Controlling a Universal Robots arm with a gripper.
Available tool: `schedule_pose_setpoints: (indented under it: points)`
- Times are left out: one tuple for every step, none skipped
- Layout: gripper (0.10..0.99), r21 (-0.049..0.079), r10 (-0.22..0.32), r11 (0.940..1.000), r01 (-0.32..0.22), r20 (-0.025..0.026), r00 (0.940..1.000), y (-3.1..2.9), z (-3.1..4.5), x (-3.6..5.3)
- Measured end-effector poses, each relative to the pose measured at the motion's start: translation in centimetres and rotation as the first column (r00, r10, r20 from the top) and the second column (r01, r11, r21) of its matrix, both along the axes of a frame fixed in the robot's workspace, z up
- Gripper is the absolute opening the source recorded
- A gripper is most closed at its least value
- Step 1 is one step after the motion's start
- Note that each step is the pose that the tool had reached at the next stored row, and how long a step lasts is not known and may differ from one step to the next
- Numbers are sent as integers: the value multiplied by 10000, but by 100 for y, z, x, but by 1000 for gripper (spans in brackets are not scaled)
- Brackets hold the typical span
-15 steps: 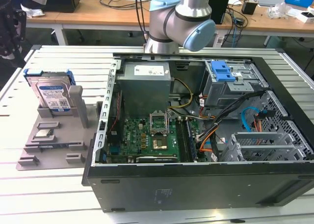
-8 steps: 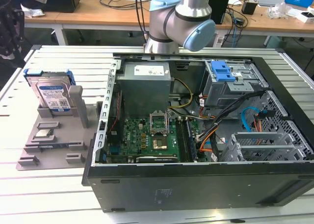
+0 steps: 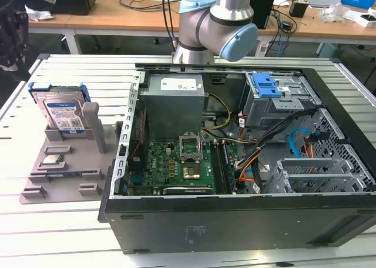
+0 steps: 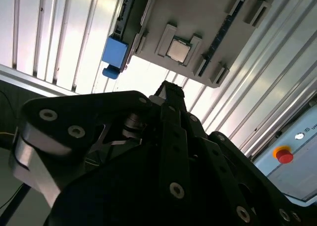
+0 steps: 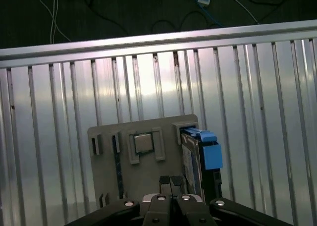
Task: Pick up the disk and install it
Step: 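Pick up the disk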
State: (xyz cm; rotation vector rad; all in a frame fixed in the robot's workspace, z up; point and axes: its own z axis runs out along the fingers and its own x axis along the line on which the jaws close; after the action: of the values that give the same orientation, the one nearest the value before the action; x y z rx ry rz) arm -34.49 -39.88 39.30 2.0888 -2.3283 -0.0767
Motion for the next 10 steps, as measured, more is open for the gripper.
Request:
schedule_pose_setpoints:
  points:
    - [165, 1, 0, 10000, 0, 0, 10000, 0, 0, 0]
    - [231, 0, 2, 10000, -2, 0, 10000, 0, 0, 0]
    - [231, 0, 3, 10000, -3, 1, 10000, 0, 0, 0]
    - [294, 0, 5, 10000, -5, 0, 10000, 0, 0, 0]
    - [353, 0, 7, 10000, -7, 0, 10000, 0, 0, 0]
    - [353, 0, 8, 10000, -8, 0, 10000, 0, 0, 0]
    - [416, 0, 9, 10000, -9, 0, 10000, 0, 0, 0]
    - [478, 0, 10, 10000, -10, 0, 10000, 0, 0, 0]
    - [478, 1, 11, 10000, -11, 0, 10000, 0, 0, 0]
    - [478, 0, 14, 10000, -14, 1, 10000, 0, 0, 0]
